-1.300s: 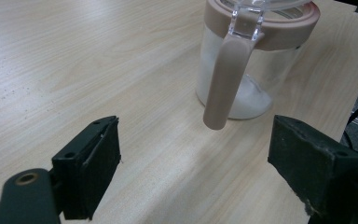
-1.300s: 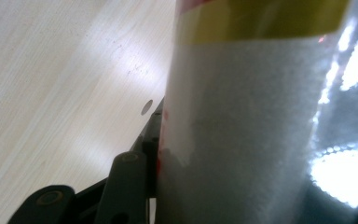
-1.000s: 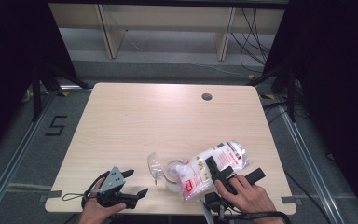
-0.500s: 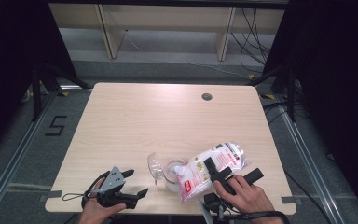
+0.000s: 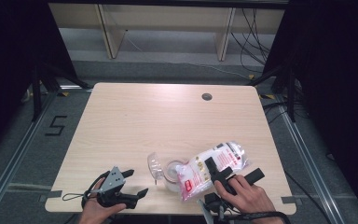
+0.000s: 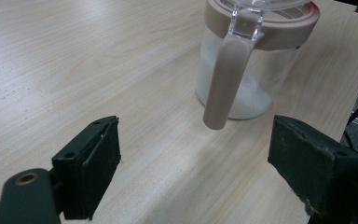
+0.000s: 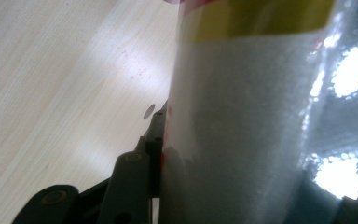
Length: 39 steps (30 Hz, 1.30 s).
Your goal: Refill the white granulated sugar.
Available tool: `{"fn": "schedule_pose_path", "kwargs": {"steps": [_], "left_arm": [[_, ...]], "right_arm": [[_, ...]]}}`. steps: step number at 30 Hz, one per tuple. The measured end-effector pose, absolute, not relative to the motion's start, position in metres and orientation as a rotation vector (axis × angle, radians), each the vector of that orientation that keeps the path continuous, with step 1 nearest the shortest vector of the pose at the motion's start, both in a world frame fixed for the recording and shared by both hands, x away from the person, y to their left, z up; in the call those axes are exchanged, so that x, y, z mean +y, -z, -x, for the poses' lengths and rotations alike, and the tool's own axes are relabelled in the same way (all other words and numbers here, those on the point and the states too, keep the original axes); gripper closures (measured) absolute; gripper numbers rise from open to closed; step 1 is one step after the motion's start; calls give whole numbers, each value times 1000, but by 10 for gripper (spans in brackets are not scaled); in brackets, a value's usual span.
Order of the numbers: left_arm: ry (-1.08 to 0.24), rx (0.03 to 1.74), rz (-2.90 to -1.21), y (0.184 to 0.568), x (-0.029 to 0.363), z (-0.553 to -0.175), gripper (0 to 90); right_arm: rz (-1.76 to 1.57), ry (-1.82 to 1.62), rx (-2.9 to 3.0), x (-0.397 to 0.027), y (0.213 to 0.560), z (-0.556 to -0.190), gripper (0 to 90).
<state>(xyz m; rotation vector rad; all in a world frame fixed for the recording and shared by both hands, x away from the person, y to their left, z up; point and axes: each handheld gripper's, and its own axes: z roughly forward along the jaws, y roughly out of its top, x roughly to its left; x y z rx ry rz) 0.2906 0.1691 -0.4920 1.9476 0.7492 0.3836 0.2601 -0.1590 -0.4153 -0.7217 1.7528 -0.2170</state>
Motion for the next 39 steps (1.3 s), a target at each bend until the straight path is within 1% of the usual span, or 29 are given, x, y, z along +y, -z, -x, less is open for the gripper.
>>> {"fn": "schedule_pose_path", "kwargs": {"steps": [17, 18, 20, 39], "left_arm": [[-384, 748, -1949, 492, 169, -291, 162], [-370, 774, -1937, 492, 168, -289, 162], [-386, 746, -1949, 492, 169, -291, 162], [-390, 750, -1953, 491, 170, -290, 162]], "right_arm": [[706, 220, 1759, -162, 414, -261, 656], [712, 224, 1755, -162, 414, -261, 657], [716, 232, 1766, -163, 414, -261, 658], [725, 243, 1779, -164, 413, -258, 663]]}}
